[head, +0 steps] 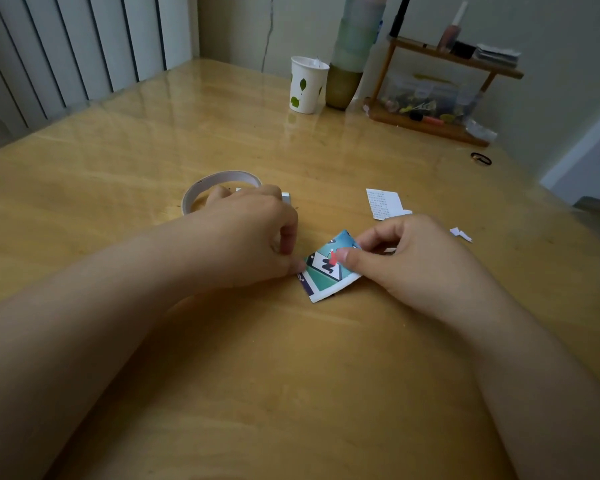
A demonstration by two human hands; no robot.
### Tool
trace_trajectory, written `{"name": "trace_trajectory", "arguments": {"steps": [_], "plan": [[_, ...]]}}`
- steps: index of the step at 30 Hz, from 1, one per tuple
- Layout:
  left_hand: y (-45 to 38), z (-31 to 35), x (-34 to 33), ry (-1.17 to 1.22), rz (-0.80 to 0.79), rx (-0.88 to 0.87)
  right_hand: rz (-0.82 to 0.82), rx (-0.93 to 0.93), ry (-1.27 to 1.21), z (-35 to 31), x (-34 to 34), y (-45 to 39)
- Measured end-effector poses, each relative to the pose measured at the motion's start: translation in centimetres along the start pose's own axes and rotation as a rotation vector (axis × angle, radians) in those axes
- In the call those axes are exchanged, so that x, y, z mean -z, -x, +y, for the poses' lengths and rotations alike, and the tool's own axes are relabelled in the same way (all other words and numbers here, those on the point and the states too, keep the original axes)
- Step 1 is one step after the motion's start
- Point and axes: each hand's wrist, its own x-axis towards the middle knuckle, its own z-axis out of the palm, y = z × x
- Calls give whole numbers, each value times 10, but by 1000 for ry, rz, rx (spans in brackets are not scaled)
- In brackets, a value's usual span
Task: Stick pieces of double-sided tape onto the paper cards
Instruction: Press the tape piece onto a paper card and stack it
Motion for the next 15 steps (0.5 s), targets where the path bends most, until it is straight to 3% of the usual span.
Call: {"name": "trace_trajectory", "arguments": {"steps": [15], "plan": [[0,1,1,14,-15,17,-50,-32,27,10,4,-6]]}}
